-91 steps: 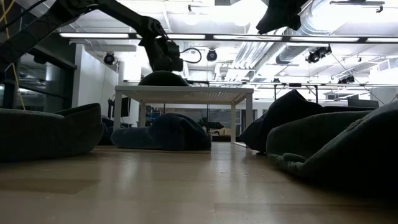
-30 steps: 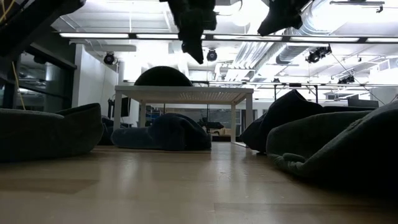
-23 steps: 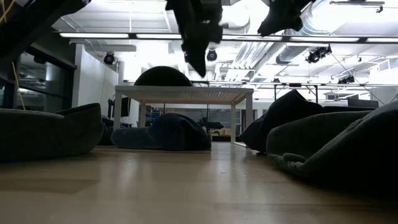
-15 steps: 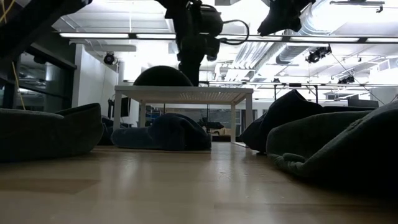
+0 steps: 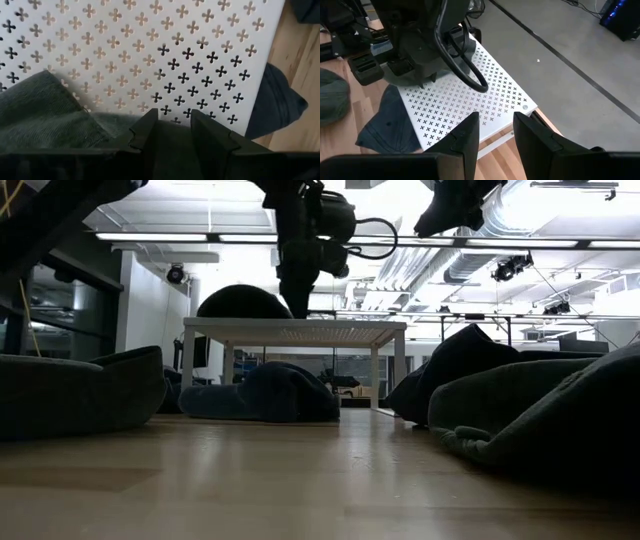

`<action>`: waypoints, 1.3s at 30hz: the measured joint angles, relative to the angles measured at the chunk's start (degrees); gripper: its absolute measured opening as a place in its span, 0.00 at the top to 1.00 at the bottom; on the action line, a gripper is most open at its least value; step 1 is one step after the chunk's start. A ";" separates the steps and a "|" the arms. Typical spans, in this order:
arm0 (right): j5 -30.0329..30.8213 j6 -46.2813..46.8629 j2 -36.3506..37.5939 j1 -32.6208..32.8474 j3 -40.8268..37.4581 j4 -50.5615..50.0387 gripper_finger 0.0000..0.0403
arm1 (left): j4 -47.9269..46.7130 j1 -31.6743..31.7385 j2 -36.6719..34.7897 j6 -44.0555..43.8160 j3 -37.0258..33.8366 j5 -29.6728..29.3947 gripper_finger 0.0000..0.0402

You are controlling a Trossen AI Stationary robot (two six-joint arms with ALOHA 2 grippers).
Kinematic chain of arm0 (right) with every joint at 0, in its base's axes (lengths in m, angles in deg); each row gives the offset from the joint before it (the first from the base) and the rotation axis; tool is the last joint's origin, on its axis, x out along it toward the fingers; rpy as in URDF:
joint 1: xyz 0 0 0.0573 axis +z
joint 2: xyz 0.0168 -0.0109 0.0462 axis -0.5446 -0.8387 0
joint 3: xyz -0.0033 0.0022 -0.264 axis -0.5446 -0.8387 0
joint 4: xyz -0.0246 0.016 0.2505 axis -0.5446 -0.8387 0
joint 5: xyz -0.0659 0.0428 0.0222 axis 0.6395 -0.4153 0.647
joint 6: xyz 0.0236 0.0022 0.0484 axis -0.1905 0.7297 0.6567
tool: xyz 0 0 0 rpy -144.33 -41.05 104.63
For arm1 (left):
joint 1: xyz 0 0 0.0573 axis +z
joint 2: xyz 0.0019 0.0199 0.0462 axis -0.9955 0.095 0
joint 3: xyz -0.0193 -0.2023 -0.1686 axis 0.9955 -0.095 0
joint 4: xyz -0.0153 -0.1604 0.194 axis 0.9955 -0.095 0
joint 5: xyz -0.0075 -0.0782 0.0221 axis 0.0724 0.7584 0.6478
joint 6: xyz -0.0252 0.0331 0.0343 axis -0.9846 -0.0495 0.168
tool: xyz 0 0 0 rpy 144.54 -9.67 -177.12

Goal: Pick & Place hat
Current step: Put the top right gray cap on the shelf, then put the left blue cap on the shelf

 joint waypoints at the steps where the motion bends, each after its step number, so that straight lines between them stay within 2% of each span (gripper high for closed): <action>1: 0.00 0.00 0.00 0.00 0.00 0.00 0.72 | 0.04 0.01 0.01 0.02 0.00 0.00 0.71; 7: 0.00 0.00 0.00 0.00 0.00 -0.01 0.72 | 0.10 0.00 0.02 -0.02 0.14 0.00 0.71; 14: 0.00 0.13 0.02 0.00 0.00 -0.02 0.72 | 0.93 0.00 -0.04 -0.11 5.23 -0.78 0.71; 18: -0.02 0.40 0.02 0.00 0.02 -0.07 0.72 | 1.00 0.00 -0.06 -1.18 9.80 -4.66 0.71; 21: -0.02 0.42 0.02 0.00 0.00 -0.51 0.72 | -3.24 0.37 -0.16 -2.41 14.04 -8.82 0.71; 24: -0.02 0.56 0.02 0.00 0.02 -1.28 0.72 | -4.81 1.88 -5.17 -3.23 11.65 -11.08 0.71; 28: -0.32 1.70 0.02 0.00 0.00 -1.95 0.72 | -10.30 5.58 -10.12 -6.87 11.57 -15.79 0.71; 31: -1.48 1.66 0.02 0.00 0.02 -2.21 0.72 | -10.97 9.75 -13.11 -9.79 11.45 -16.76 0.72; 39: -2.75 1.62 0.02 0.00 0.01 -3.78 0.72 | -10.76 23.72 -15.43 -12.63 11.25 -9.53 0.72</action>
